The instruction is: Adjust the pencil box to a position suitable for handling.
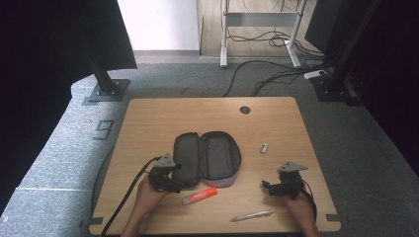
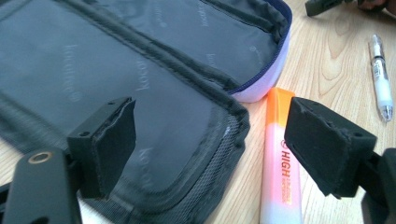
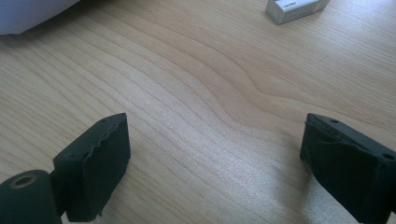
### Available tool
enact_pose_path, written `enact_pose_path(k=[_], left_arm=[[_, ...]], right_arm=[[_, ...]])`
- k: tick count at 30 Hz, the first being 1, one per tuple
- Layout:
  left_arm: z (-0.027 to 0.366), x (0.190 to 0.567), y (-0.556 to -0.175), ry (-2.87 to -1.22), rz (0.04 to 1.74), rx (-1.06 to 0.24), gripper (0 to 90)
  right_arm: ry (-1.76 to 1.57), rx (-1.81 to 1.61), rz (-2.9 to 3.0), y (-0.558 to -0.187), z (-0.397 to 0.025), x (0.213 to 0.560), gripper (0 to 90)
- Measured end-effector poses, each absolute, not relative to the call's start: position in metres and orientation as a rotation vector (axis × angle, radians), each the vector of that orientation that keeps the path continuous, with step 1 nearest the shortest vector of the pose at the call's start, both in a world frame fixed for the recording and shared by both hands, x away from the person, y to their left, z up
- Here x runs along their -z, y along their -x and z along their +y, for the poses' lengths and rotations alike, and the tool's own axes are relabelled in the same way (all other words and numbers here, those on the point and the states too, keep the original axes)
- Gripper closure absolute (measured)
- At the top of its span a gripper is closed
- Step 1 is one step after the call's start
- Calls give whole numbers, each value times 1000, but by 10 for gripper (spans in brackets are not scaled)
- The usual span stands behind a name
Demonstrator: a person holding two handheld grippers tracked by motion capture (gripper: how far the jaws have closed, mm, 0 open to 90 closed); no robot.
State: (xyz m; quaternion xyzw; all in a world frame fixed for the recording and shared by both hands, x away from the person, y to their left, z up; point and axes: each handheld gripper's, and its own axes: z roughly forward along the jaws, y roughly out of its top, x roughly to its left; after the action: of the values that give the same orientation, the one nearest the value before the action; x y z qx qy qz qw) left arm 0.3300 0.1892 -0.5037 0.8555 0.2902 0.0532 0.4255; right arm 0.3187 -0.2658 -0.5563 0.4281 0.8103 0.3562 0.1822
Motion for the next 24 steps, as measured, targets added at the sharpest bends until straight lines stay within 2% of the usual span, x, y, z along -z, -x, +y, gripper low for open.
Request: enact_pose_path(k=[11,20,24], left_arm=[[224,507,-331,-2106,823,-194,136],[249,528,-335,-2140,947,-243,47],[255,535,-338,-2153,983,-252,35]], right_arm=[[-1208,-1005,2287,-319,-266,556,81],[-1208,-1005,2287,-319,-266,556,81],[-1209,-1005,2287,-319,-266,556,80]])
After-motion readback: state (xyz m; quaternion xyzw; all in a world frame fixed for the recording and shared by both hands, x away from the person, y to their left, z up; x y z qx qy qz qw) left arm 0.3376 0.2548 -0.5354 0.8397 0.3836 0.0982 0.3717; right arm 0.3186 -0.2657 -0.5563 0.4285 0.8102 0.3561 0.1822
